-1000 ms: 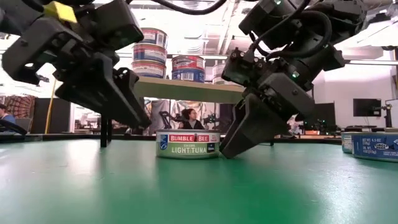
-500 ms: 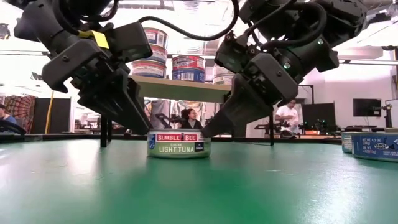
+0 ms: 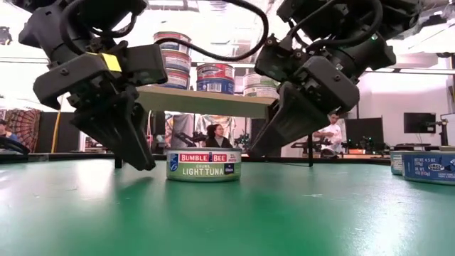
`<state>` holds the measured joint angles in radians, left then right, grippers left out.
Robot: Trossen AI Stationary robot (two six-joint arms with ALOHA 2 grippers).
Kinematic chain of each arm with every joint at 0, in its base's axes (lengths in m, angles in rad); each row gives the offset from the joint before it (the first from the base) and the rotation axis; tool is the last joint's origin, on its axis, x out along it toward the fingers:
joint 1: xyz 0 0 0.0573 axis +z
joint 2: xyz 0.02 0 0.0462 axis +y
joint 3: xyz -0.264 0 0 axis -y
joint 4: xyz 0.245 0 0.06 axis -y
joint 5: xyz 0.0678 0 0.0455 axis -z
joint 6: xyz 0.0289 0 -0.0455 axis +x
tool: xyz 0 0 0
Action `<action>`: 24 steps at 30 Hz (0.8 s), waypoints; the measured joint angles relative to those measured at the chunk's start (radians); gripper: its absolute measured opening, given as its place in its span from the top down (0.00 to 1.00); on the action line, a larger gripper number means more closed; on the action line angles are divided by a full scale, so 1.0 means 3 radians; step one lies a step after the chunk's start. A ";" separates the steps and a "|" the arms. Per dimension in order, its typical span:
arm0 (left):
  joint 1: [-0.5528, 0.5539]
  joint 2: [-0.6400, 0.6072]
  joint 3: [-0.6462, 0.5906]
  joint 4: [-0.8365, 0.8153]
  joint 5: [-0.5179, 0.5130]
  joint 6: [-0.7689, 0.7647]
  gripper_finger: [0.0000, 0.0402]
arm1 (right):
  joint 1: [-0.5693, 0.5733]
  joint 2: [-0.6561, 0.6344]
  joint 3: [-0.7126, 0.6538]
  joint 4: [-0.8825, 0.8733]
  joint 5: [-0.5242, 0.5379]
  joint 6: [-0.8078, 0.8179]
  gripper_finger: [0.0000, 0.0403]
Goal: Stack canned seafood by type on shelf
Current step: Stack the green white tuna can on top of the green white tuna can on the shelf
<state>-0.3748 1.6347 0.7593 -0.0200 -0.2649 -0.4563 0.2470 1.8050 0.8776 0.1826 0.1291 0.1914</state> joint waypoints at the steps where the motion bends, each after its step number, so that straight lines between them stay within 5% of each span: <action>1: 0.0001 0.0018 0.0000 0.0032 -0.0005 -0.0007 0.55 | -0.0002 0.0000 0.0000 -0.0001 0.0000 0.0016 0.23; 7: 0.0033 0.0334 0.0042 0.0493 0.0008 0.0171 0.55 | -0.0007 0.0142 -0.0005 0.0143 -0.0006 0.0004 0.23; 24: 0.0052 0.0460 0.0334 0.0284 -0.0066 0.0178 0.55 | 0.0013 0.0169 0.0045 0.0611 0.0006 -0.0140 0.23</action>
<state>-0.3592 1.7727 0.8595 0.0653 -0.2849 -0.4028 0.2508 1.8556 0.8910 0.3660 0.1311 0.1493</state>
